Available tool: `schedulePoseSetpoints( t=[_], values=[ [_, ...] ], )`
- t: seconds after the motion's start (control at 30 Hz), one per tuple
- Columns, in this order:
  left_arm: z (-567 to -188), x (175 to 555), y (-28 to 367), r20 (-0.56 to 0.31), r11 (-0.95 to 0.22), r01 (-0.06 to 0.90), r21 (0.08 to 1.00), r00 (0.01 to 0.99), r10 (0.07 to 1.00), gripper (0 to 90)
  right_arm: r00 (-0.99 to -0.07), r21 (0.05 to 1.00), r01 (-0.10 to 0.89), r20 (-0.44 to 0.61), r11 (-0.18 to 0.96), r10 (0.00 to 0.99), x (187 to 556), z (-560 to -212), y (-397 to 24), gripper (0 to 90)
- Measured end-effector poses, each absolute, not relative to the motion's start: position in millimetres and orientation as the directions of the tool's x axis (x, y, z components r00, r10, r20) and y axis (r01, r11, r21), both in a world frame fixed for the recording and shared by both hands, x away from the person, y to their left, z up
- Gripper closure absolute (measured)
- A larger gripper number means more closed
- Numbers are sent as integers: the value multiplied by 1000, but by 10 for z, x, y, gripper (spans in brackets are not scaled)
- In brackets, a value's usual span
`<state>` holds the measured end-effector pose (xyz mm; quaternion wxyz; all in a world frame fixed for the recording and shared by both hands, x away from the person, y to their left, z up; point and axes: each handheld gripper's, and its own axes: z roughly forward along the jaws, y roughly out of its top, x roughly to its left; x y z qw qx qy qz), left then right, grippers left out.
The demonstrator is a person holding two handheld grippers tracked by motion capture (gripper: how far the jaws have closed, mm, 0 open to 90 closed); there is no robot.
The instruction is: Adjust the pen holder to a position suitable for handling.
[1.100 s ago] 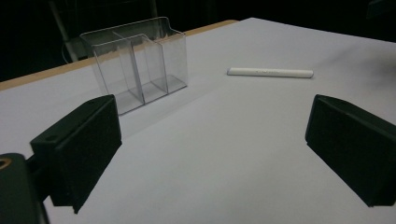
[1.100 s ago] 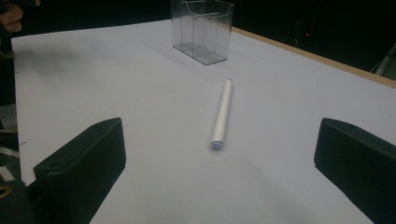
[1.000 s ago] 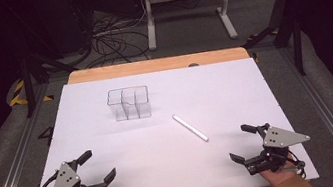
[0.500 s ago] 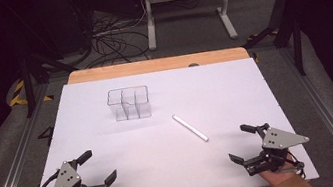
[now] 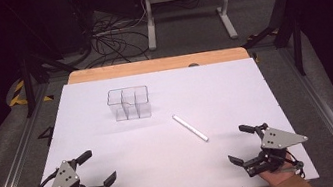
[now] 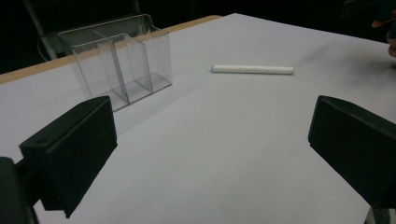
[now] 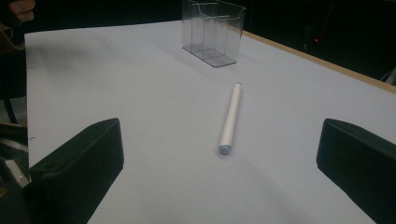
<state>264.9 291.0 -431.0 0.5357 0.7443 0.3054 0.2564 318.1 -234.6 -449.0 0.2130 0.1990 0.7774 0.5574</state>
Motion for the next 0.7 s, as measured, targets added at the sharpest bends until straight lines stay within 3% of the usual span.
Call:
schedulePoseSetpoints(
  t=[0.3,0.7],
  values=[
    [-4180,2747,2878,37,-256,206,945,708,705,33,-826,938,80,-127,338,549,3285,-4555,-2301,6],
    [-3948,3030,2747,47,-281,175,944,771,636,31,-817,942,134,-71,309,572,3315,-4643,-2364,2]
  ],
)
